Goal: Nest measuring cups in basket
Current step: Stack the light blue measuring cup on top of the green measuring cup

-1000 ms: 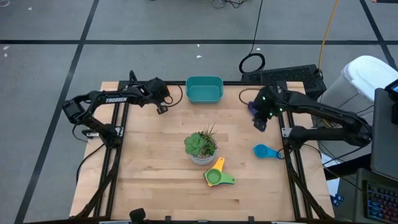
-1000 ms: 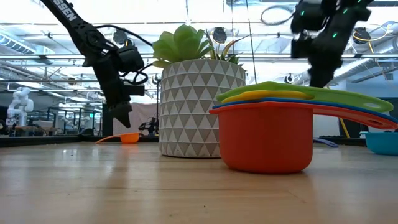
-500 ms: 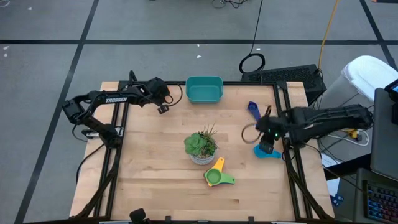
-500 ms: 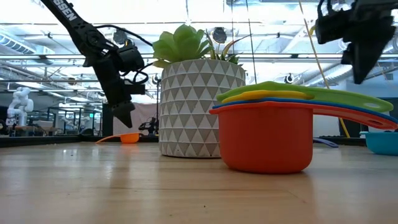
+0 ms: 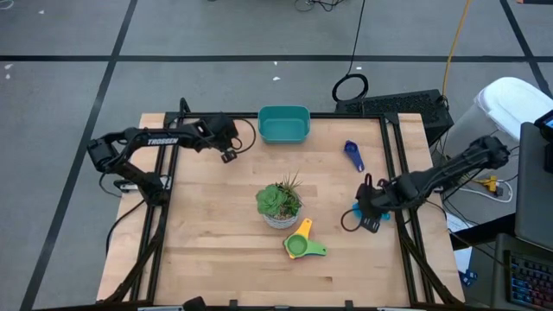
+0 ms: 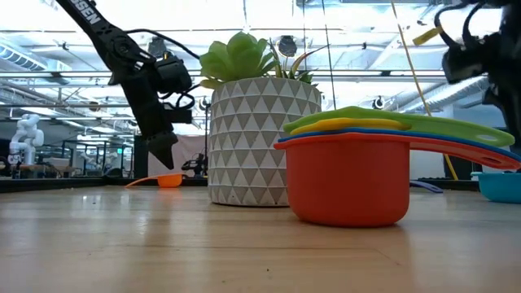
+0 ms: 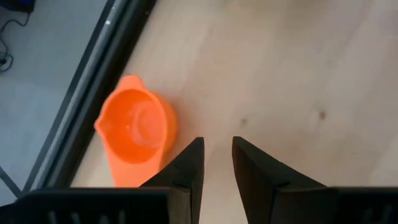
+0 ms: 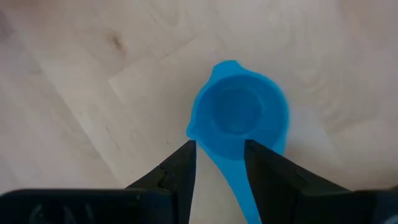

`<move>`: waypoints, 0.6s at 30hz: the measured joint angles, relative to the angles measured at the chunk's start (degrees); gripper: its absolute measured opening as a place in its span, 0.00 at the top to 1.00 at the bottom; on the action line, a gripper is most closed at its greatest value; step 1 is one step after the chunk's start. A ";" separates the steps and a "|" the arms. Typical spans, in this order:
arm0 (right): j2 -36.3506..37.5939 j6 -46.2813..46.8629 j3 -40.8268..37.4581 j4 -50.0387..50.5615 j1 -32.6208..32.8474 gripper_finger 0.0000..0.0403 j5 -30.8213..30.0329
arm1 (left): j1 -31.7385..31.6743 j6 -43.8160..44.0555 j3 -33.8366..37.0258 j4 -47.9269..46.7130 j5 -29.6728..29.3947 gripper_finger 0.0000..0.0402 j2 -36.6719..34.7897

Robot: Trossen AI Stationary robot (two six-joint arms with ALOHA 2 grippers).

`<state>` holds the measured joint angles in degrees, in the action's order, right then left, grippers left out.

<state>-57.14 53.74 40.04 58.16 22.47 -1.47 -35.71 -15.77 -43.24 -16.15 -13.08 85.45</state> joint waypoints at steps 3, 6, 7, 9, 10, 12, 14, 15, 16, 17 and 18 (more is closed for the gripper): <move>-0.02 1.47 -2.64 -4.57 1.29 0.68 0.00 | 1.07 0.61 0.00 -0.19 0.00 0.78 0.00; -0.03 2.28 -4.62 -6.34 2.14 0.68 0.15 | 1.88 0.88 0.00 -0.30 0.02 0.78 0.00; -0.02 2.40 -5.12 -6.46 2.34 0.68 0.13 | 2.12 0.88 0.00 -0.28 0.02 0.78 0.00; -0.02 2.30 -5.82 -6.80 2.76 0.68 0.18 | 2.50 0.91 0.00 -0.28 0.02 0.78 0.00; -0.02 1.81 -6.01 -7.08 3.02 0.68 0.26 | 2.65 0.94 0.00 -0.31 0.02 0.78 0.00; -0.02 -0.70 -6.56 -8.13 3.55 0.68 1.64 | 2.92 0.96 0.00 -0.30 0.02 0.78 0.00; -0.02 -2.87 -7.22 -9.47 3.96 0.68 3.15 | 3.10 1.13 0.00 -0.30 0.00 0.78 0.00; -0.02 -3.70 -7.44 -10.24 4.14 0.67 3.29 | 3.10 1.27 0.00 -0.30 0.00 0.78 0.00; -0.02 -4.21 -7.55 -10.75 4.29 0.66 3.26 | 3.11 1.34 0.00 -0.30 0.02 0.78 0.00; -0.02 -4.35 -7.58 -10.99 4.40 0.65 3.10 | 3.11 1.41 0.00 -0.32 0.02 0.78 0.00; -0.02 -4.40 -7.60 -10.97 4.40 0.63 2.89 | 3.11 1.46 0.00 -0.30 0.02 0.78 0.00</move>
<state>-57.17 49.34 32.45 47.19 26.87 1.42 -32.60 -14.31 -43.24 -16.45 -13.07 85.45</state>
